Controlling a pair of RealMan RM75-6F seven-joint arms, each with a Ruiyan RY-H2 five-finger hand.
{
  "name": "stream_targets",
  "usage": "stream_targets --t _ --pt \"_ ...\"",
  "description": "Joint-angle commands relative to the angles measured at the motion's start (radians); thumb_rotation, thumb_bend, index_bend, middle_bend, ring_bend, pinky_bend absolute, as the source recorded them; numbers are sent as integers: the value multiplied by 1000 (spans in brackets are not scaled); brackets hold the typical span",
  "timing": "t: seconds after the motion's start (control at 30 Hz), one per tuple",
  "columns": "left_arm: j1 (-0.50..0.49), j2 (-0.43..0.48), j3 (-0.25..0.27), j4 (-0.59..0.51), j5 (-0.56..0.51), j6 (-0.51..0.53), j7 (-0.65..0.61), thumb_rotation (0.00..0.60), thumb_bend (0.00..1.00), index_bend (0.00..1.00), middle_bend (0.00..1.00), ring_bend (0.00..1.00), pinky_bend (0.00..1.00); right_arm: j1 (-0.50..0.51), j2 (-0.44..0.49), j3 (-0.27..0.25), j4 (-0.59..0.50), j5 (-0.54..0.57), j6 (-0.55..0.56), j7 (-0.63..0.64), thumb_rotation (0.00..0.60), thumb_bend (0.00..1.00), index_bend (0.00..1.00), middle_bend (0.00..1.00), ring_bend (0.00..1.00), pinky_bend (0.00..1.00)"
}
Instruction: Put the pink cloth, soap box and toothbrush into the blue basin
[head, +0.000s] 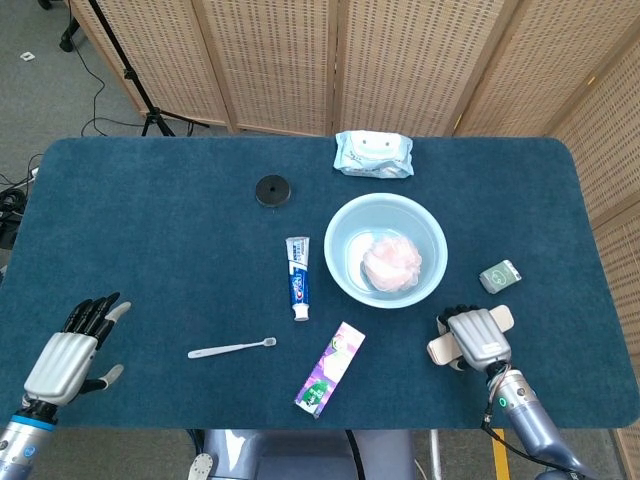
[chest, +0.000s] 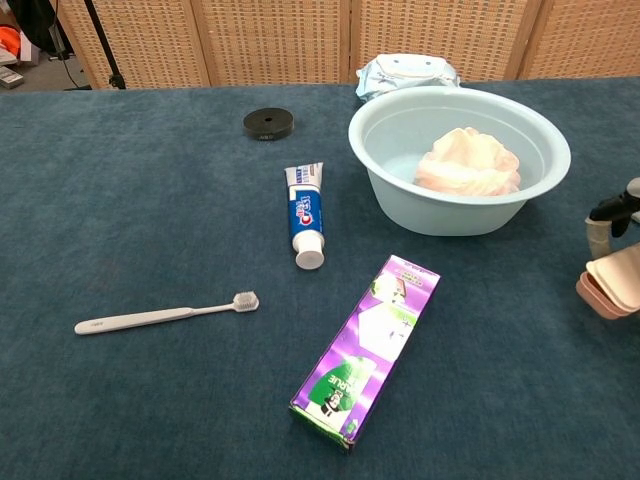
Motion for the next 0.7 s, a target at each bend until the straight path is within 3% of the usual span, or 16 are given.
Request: stream_targets --t 0.03,0.7 --pt "0 1 -1 0 -1 1 -2 600 245 0 0 0 0 3 26 14 -23 13 13 -19 600 156 687 369 334 395" --pt "2 3 -2 -5 1 5 1 600 245 0 0 0 0 88 169 110 -181 102 32 -166 600 156 697 372 337 395"
